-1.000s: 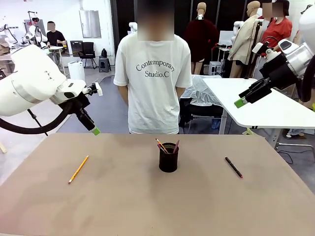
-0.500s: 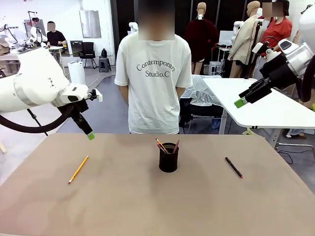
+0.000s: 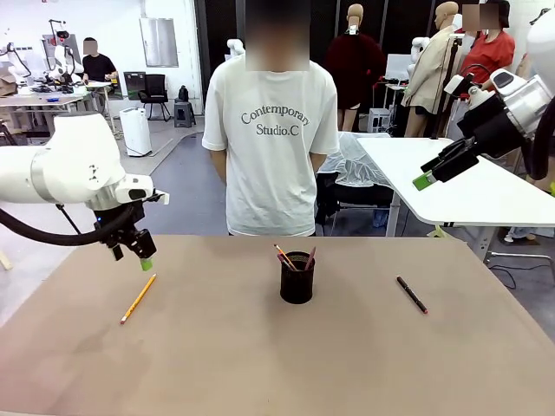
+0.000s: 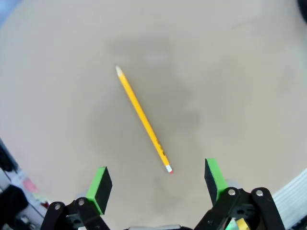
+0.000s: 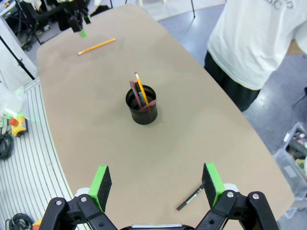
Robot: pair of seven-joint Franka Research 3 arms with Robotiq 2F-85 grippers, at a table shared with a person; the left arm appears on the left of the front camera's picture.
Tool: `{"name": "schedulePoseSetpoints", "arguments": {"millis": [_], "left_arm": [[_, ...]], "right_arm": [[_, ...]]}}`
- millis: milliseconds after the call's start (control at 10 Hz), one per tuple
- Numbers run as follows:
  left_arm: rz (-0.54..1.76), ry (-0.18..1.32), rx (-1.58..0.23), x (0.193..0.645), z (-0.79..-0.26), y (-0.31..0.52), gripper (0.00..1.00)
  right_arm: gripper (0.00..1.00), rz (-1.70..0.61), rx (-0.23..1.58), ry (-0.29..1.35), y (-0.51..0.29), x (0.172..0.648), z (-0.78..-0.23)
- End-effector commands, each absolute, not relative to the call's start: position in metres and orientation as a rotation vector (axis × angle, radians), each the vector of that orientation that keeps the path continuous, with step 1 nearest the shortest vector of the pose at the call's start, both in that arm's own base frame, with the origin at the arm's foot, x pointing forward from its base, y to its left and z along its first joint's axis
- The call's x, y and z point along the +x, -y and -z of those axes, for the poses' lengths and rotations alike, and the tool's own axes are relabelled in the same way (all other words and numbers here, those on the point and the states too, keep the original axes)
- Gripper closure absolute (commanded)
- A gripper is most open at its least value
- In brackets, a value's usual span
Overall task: Place the pens into the pen holder.
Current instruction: Pick up a writing instrument from the table and place it into the Pen holder.
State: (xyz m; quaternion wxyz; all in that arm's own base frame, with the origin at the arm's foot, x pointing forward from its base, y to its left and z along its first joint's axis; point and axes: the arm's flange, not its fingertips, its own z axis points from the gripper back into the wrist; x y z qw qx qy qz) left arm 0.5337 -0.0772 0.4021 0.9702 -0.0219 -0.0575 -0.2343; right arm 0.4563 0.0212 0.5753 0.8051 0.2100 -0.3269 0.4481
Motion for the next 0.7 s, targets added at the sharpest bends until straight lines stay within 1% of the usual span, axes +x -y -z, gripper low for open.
{"name": "schedulePoseSetpoints", "arguments": {"millis": [0, 100, 200, 300, 400, 500, 600], "left_arm": [[0.406, 0.097, -0.03, 0.529, -0.392, 0.066, 0.0], [0.398, 0.087, -0.008, 0.525, -0.38, 0.062, 0.0], [0.401, 0.118, -0.016, 0.524, -0.371, 0.065, 0.0], [0.392, 0.148, 0.039, 0.524, -0.362, 0.068, 0.0], [0.326, 0.149, 0.043, 0.527, -0.356, 0.078, 0.0], [0.358, 0.183, 0.079, 0.538, -0.35, 0.085, 0.0], [0.35, 0.178, 0.11, 0.544, -0.346, 0.093, 0.0]], "right_arm": [[0.0, -0.961, 0.454, 0.702, -0.021, 0.456, -0.576], [0.0, -0.961, 0.454, 0.702, -0.021, 0.456, -0.576], [0.0, -0.961, 0.454, 0.702, -0.021, 0.456, -0.576], [0.0, -0.961, 0.454, 0.702, -0.021, 0.456, -0.576], [0.0, -0.961, 0.454, 0.702, -0.021, 0.456, -0.576], [0.0, -0.961, 0.454, 0.702, -0.021, 0.456, -0.576], [0.0, -0.961, 0.454, 0.702, -0.021, 0.456, -0.576]]}}
